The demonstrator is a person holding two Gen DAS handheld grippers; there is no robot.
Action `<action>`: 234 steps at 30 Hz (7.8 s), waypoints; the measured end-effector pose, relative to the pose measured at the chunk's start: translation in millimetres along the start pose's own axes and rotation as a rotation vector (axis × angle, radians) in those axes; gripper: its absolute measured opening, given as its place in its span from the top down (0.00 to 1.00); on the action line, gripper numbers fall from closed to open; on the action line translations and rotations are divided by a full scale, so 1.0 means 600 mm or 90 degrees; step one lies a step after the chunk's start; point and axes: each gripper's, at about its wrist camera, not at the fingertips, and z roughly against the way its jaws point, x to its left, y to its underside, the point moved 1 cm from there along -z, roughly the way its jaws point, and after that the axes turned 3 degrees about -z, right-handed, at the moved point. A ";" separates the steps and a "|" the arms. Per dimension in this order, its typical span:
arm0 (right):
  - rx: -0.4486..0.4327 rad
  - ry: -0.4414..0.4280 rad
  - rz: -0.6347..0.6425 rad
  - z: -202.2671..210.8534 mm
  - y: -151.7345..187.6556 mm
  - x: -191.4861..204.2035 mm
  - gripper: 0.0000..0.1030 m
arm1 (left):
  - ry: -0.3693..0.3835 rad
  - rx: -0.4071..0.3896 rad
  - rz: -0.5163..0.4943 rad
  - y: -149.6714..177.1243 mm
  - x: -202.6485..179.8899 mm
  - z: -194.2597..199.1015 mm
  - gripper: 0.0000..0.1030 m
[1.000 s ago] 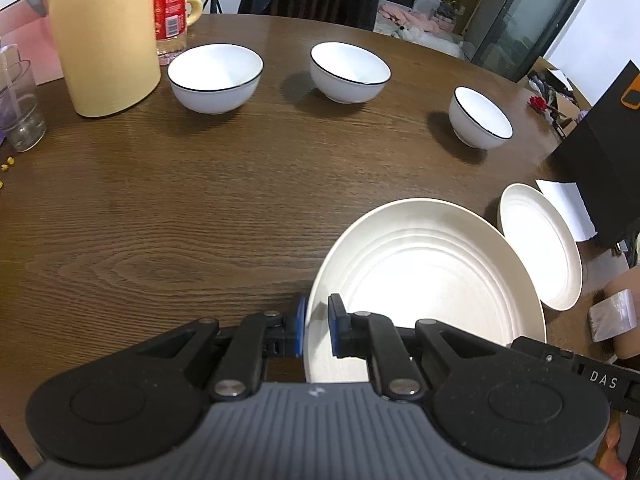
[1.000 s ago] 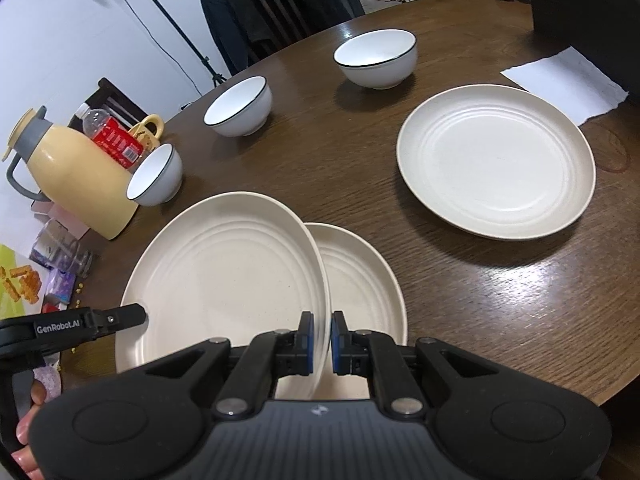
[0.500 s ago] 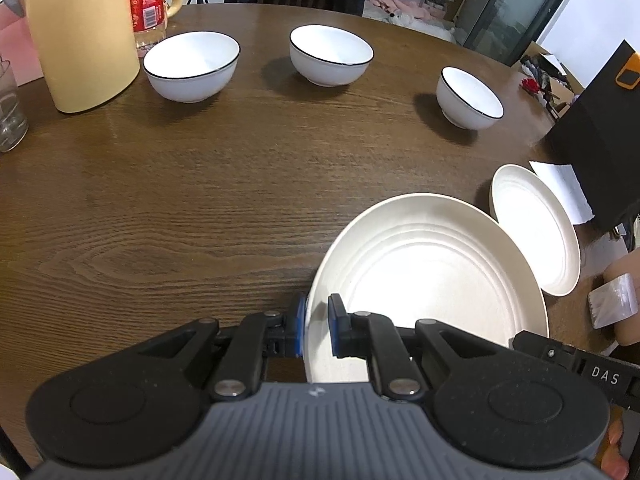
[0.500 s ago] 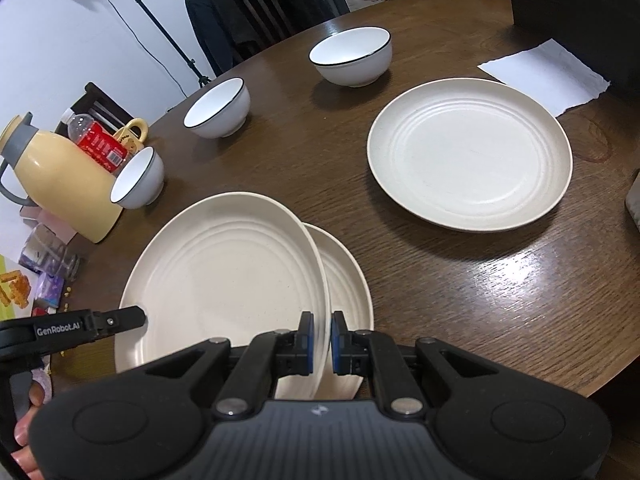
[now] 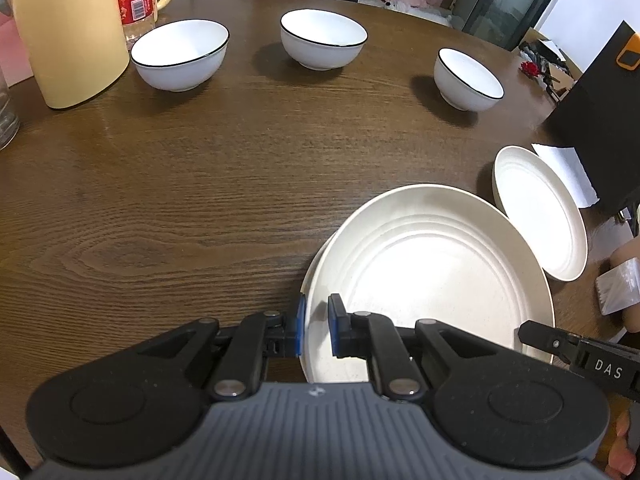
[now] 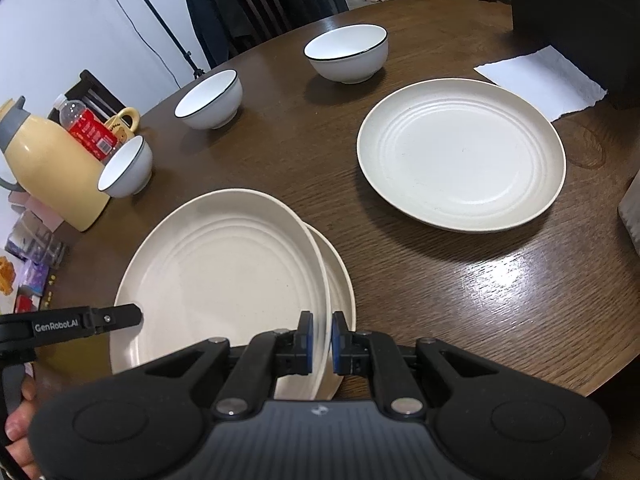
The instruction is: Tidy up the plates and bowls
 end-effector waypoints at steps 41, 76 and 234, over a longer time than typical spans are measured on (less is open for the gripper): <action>0.003 0.063 0.080 -0.035 -0.008 0.014 0.88 | -0.049 0.028 -0.053 0.003 -0.032 -0.038 0.88; 0.000 0.102 0.116 -0.066 0.004 0.030 0.87 | -0.108 0.037 -0.101 0.009 -0.055 -0.045 0.88; -0.016 0.143 0.002 0.028 -0.248 -0.237 0.15 | -0.033 0.023 -0.095 -0.189 -0.328 -0.136 0.00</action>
